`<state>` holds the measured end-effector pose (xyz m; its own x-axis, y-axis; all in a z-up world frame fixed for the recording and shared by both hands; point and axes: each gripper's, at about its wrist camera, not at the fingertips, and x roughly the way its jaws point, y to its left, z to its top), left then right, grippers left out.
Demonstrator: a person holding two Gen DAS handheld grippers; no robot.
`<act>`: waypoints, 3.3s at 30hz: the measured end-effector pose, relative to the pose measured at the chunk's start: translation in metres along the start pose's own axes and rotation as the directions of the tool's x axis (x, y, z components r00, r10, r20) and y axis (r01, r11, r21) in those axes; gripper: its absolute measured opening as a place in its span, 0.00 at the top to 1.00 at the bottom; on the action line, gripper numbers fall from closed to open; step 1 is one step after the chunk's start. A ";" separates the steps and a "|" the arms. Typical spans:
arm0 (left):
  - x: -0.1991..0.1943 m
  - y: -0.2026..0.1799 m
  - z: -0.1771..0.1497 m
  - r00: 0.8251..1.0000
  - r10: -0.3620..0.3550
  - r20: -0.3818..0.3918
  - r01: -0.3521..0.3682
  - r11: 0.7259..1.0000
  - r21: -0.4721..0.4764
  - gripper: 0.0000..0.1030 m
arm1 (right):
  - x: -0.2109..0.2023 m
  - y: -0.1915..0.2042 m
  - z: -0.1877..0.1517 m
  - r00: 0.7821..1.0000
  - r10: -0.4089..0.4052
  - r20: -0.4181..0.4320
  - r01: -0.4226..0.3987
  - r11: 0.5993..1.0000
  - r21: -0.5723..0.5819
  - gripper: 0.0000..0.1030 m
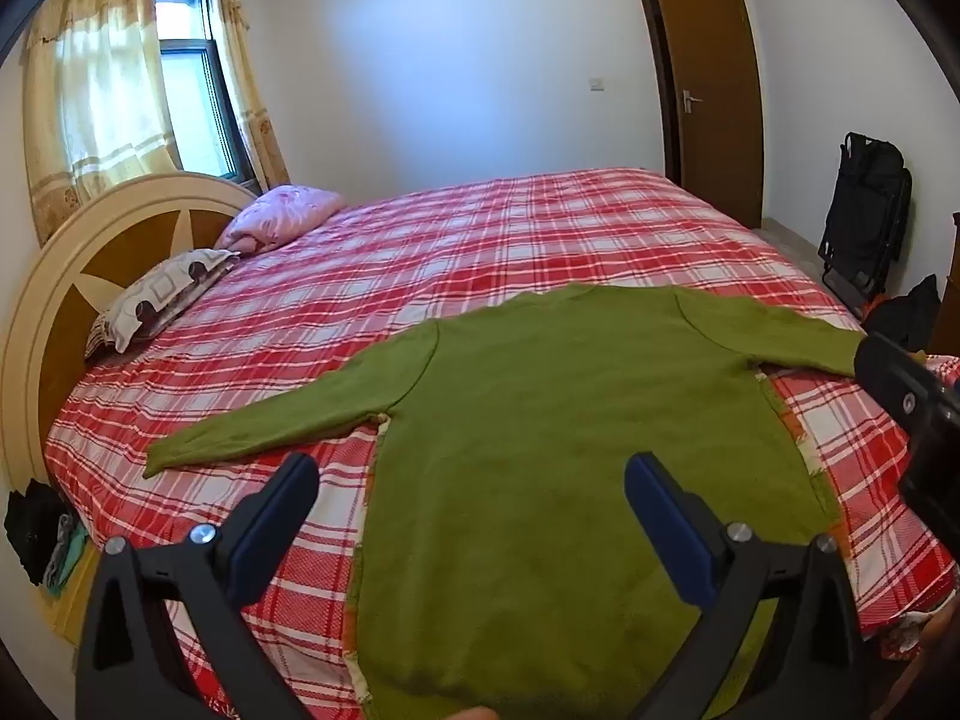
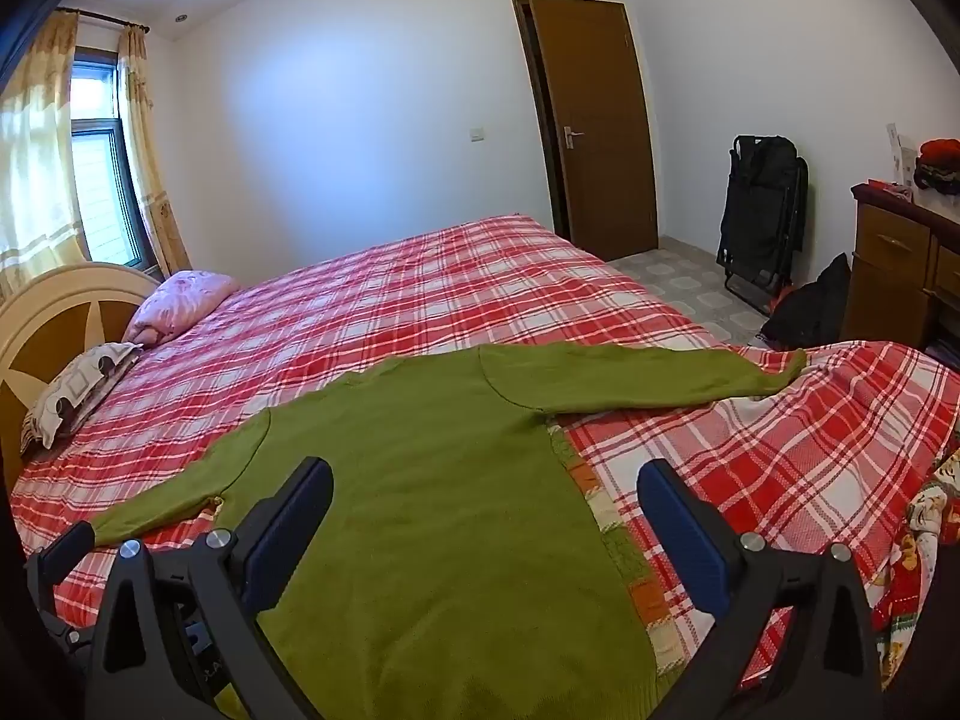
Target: Fold small clothes
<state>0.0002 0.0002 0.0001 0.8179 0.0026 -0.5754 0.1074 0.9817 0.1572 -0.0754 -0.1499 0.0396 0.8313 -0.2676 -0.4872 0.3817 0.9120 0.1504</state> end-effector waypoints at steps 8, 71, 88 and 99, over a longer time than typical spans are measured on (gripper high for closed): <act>0.000 -0.006 0.003 1.000 -0.006 0.013 0.005 1.000 0.027 0.00 | 0.001 -0.001 -0.001 1.000 0.001 -0.002 -0.001 1.000 0.001 0.01; 0.033 -0.007 -0.002 0.997 -0.046 -0.054 0.045 0.999 -0.016 0.00 | 0.042 -0.006 0.001 0.997 -0.037 -0.065 0.035 0.999 -0.026 0.01; 0.081 -0.025 0.030 0.994 -0.094 -0.064 0.093 0.996 -0.010 0.00 | 0.123 -0.027 0.028 0.982 -0.142 -0.124 0.135 0.989 -0.066 0.01; 0.114 -0.030 0.028 0.987 -0.086 -0.133 0.085 0.996 -0.011 0.00 | 0.158 -0.048 0.030 0.969 -0.182 -0.167 0.178 0.983 -0.044 0.01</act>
<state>0.1057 -0.0347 -0.0478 0.7230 -0.0564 -0.6885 0.1708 0.9803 0.0991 0.0499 -0.2449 -0.0191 0.6685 -0.3737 -0.6430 0.5052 0.8627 0.0238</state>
